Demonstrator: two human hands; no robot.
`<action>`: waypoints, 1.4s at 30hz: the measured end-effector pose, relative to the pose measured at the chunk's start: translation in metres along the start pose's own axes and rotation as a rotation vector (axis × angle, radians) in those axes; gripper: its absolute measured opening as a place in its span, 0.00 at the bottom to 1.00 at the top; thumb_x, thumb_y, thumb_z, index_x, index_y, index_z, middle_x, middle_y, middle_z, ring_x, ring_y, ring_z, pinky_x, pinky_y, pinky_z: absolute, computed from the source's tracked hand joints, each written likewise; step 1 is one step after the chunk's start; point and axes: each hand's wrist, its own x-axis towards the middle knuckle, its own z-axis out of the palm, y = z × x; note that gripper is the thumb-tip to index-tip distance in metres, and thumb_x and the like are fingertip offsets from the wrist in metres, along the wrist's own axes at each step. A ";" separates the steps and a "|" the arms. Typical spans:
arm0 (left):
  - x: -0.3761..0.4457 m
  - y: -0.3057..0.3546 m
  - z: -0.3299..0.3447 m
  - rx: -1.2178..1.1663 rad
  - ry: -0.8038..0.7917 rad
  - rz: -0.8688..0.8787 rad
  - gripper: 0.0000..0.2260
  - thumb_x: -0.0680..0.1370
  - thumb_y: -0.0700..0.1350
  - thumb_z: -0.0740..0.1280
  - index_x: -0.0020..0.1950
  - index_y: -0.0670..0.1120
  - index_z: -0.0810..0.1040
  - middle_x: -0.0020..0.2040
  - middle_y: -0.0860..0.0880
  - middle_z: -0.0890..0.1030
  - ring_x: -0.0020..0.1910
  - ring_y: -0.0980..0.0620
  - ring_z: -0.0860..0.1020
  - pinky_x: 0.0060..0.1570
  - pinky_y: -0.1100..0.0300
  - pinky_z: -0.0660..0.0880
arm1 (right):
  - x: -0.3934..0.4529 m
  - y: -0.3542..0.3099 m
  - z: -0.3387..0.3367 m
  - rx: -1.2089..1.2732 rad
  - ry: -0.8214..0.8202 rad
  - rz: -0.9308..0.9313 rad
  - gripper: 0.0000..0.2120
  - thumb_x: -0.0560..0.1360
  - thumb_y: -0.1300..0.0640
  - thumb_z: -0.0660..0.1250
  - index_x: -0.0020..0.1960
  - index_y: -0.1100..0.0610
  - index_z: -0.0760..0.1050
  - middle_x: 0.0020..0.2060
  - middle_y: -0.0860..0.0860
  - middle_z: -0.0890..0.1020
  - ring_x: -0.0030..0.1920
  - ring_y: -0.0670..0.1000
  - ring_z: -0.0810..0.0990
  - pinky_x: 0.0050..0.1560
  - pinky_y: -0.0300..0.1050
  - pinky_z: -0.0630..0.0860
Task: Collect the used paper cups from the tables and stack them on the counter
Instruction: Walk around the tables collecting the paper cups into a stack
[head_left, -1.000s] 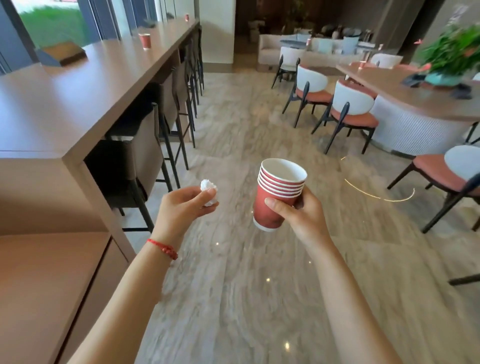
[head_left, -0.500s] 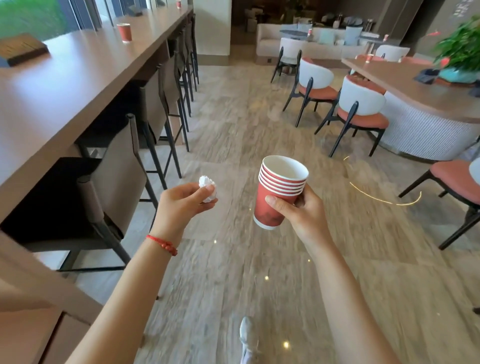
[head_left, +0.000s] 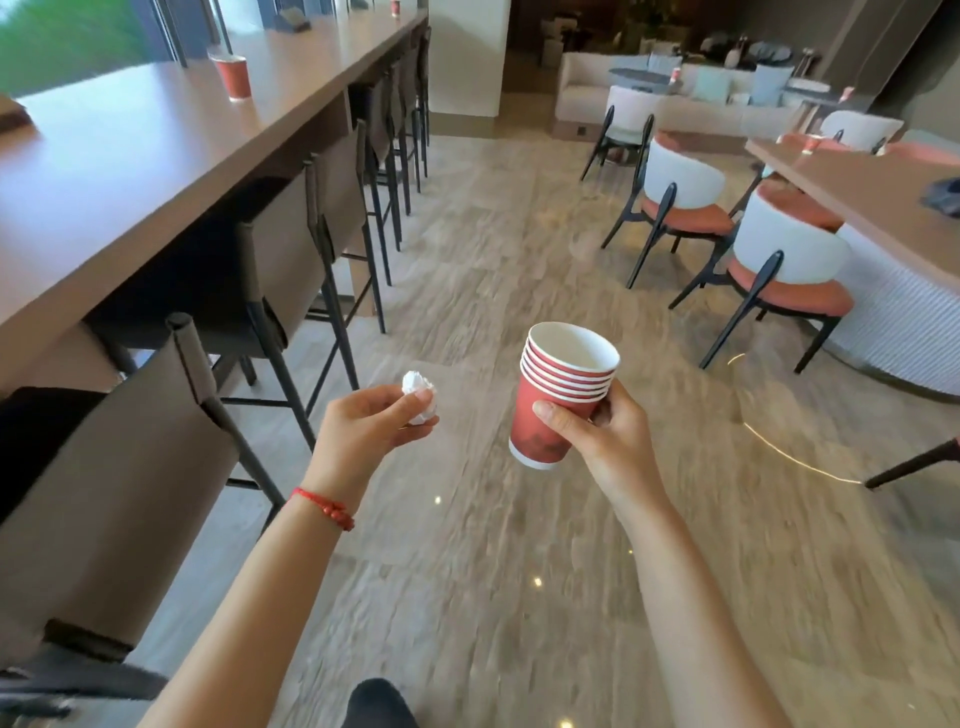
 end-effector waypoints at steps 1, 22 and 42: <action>0.019 0.025 0.005 -0.003 0.001 -0.012 0.07 0.72 0.42 0.69 0.45 0.38 0.81 0.45 0.42 0.82 0.39 0.53 0.83 0.39 0.65 0.79 | 0.025 -0.019 0.000 -0.003 -0.002 0.013 0.21 0.61 0.56 0.77 0.52 0.50 0.76 0.43 0.42 0.84 0.47 0.40 0.82 0.44 0.32 0.76; 0.405 0.068 0.036 -0.007 -0.059 -0.087 0.04 0.71 0.42 0.71 0.40 0.42 0.82 0.35 0.49 0.84 0.39 0.50 0.84 0.38 0.65 0.79 | 0.379 0.029 0.063 -0.030 0.063 0.098 0.21 0.58 0.52 0.77 0.49 0.48 0.76 0.42 0.39 0.84 0.46 0.40 0.82 0.46 0.34 0.77; 0.703 0.056 0.159 0.038 0.095 -0.138 0.07 0.73 0.42 0.69 0.46 0.39 0.82 0.42 0.44 0.83 0.40 0.51 0.84 0.39 0.65 0.79 | 0.714 0.107 0.010 0.004 -0.069 0.186 0.18 0.64 0.62 0.76 0.52 0.53 0.76 0.47 0.47 0.83 0.46 0.41 0.82 0.47 0.35 0.77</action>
